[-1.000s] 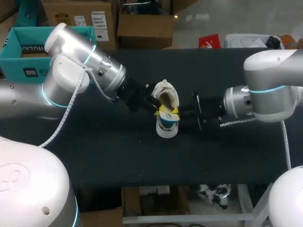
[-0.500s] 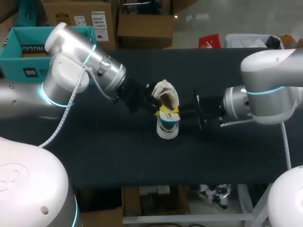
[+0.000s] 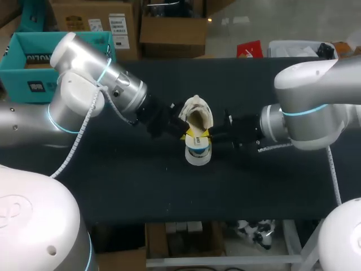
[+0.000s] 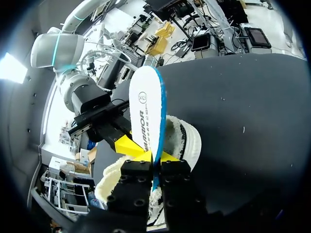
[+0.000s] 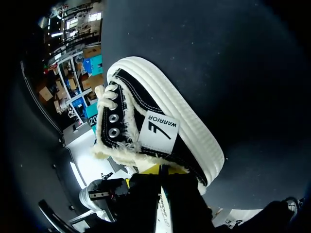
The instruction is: Open the shoe tongue, take the insole out of the shoe, put the insole back into the shoe, and pack the shoe into the shoebox
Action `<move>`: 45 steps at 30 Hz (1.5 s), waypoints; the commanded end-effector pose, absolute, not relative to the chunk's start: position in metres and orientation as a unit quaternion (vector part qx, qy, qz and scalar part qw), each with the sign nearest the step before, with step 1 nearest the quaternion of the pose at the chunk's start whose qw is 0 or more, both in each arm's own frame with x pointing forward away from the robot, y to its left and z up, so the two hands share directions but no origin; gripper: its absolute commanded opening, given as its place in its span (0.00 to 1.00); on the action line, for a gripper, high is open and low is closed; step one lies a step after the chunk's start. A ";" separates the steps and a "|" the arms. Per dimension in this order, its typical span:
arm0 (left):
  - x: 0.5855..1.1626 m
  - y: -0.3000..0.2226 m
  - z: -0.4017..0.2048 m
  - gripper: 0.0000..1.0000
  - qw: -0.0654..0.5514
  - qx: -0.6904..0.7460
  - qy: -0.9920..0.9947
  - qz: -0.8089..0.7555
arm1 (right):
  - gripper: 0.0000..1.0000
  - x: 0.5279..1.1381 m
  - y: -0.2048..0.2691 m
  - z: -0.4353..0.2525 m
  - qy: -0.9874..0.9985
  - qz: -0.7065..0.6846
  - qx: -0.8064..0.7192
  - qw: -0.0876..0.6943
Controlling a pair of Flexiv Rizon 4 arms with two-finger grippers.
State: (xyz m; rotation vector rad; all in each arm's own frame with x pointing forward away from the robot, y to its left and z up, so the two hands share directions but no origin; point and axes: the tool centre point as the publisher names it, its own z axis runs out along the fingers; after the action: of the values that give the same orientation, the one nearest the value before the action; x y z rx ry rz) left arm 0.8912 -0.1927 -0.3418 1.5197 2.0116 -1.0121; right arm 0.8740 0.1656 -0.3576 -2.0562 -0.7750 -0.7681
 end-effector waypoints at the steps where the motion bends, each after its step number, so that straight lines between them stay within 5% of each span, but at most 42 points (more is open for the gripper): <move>1: 0.896 -0.192 -0.354 0.00 0.216 0.544 0.721 -0.371 | 0.00 0.884 0.171 -0.370 -0.307 -0.302 -0.811 0.397; 13: 0.907 -0.195 -0.354 0.00 0.226 0.534 0.715 -0.390 | 0.00 0.885 0.167 -0.368 -0.306 -0.310 -0.815 0.383; 15: 0.902 -0.195 -0.350 0.39 0.227 0.536 0.712 -0.393 | 0.00 0.884 0.166 -0.366 -0.306 -0.311 -0.815 0.381; 20: 0.891 -0.189 -0.340 0.48 0.233 0.538 0.706 -0.398 | 0.00 0.883 0.162 -0.363 -0.306 -0.313 -0.815 0.379; 24: 0.877 -0.185 -0.332 0.46 0.239 0.539 0.700 -0.403 | 0.00 0.884 0.157 -0.364 -0.304 -0.314 -0.816 0.379; 28: 0.867 -0.183 -0.329 0.27 0.242 0.537 0.696 -0.410 | 0.00 0.885 0.154 -0.365 -0.301 -0.315 -0.816 0.380; 35: 0.859 -0.192 -0.332 0.23 0.236 0.541 0.694 -0.412 | 0.00 0.888 0.153 -0.369 -0.300 -0.314 -0.813 0.388; 37: 0.858 -0.194 -0.332 0.00 0.236 0.542 0.693 -0.413 | 0.00 0.889 0.153 -0.369 -0.300 -0.314 -0.812 0.389; 45: 0.862 -0.195 -0.331 0.00 0.237 0.539 0.699 -0.405 | 0.00 0.882 0.157 -0.366 -0.299 -0.314 -0.811 0.394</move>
State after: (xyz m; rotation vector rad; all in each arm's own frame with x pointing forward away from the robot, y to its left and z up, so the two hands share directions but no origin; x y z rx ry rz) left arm 0.8597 -0.1923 -0.3294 1.4828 1.9133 -1.1145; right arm 0.8853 0.1566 -0.3658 -2.0665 -0.7614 -0.7884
